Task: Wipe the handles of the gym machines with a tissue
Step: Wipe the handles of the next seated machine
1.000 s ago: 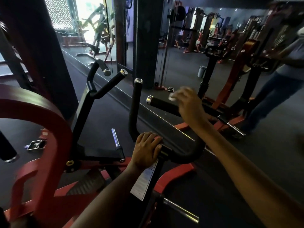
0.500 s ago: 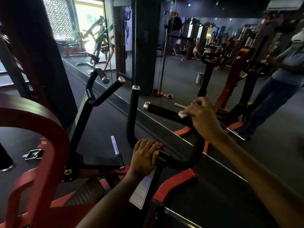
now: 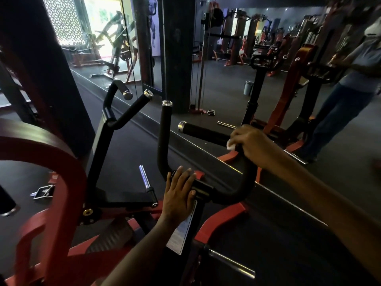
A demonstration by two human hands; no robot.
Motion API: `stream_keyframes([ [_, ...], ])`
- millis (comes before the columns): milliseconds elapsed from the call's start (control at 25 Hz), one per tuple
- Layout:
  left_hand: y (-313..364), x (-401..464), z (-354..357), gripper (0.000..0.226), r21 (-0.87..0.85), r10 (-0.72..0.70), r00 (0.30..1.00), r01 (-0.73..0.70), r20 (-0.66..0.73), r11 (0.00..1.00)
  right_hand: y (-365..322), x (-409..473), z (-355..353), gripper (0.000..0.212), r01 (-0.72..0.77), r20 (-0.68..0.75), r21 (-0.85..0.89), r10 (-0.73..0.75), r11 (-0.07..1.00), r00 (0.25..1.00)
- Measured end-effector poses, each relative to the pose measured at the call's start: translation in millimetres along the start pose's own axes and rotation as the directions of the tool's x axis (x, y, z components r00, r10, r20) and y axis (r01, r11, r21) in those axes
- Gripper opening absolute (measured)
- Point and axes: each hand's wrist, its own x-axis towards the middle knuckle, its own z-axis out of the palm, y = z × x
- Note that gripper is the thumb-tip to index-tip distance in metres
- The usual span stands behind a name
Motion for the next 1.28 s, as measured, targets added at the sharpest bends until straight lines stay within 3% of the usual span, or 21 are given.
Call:
stream_keyframes([
  [120,0,1,-1,0.048,0.012,0.013,1.000,-0.013,0.017,1.000,-21,64,25,0.026,0.049,-0.091,-0.002,-0.049,0.999,0.995],
  [240,-1,1,-3,0.047,0.022,0.005,1.000,-0.005,0.011,1.000,-45,94,53,0.027,0.153,0.027,-0.054,-0.151,0.987,0.988],
  [320,-1,-1,-2,0.046,0.017,0.006,1.000,-0.006,0.005,1.000,-29,75,49,0.028,0.205,0.060,-0.098,-0.199,0.974,0.978],
  [440,-2,0,0,0.046,0.006,-0.001,1.000,0.001,-0.003,1.000,1,18,19,0.026,0.277,0.064,-0.008,-0.276,0.961,0.959],
  [520,-1,-1,0,0.047,-0.002,-0.010,1.000,0.010,-0.005,1.000,13,-3,2,0.022,0.165,0.056,0.098,-0.171,0.981,0.984],
  [600,-2,0,-1,0.047,-0.005,-0.016,1.000,0.016,0.005,1.000,11,16,2,0.012,-0.023,-0.144,0.192,0.051,0.981,0.988],
  [680,-1,0,-1,0.046,-0.002,-0.011,1.000,0.011,0.011,1.000,3,62,16,0.015,-0.159,-0.259,0.339,0.254,0.927,0.932],
  [720,-1,0,0,0.046,0.003,-0.010,1.000,0.010,0.006,1.000,-1,86,25,0.020,-0.210,-0.170,0.418,0.303,0.884,0.938],
  [760,-1,-1,0,0.047,0.005,-0.013,1.000,0.013,0.001,1.000,-5,106,34,0.025,-0.287,0.021,0.472,0.315,0.834,0.949],
  [840,-3,-2,2,0.047,0.000,-0.015,1.000,0.015,-0.011,1.000,-1,118,50,0.028,-0.381,0.289,0.457,0.270,0.804,0.918],
  [960,-4,-2,3,0.047,-0.008,-0.001,1.000,0.001,-0.022,1.000,19,86,27,0.028,-0.479,0.386,0.493,0.311,0.726,0.868],
  [1080,-5,-1,3,0.047,-0.009,0.005,1.000,-0.005,-0.012,1.000,52,48,3,0.030,-0.638,0.567,0.558,0.316,0.531,0.760],
  [1160,-6,-3,3,0.047,-0.010,0.019,1.000,-0.019,-0.014,1.000,54,52,1,0.033,-0.702,0.611,0.559,0.353,0.441,0.708],
  [1280,-7,-2,2,0.047,-0.016,0.018,1.000,-0.018,-0.017,1.000,27,88,17,0.038,-0.653,0.563,0.660,0.331,0.371,0.757],
])
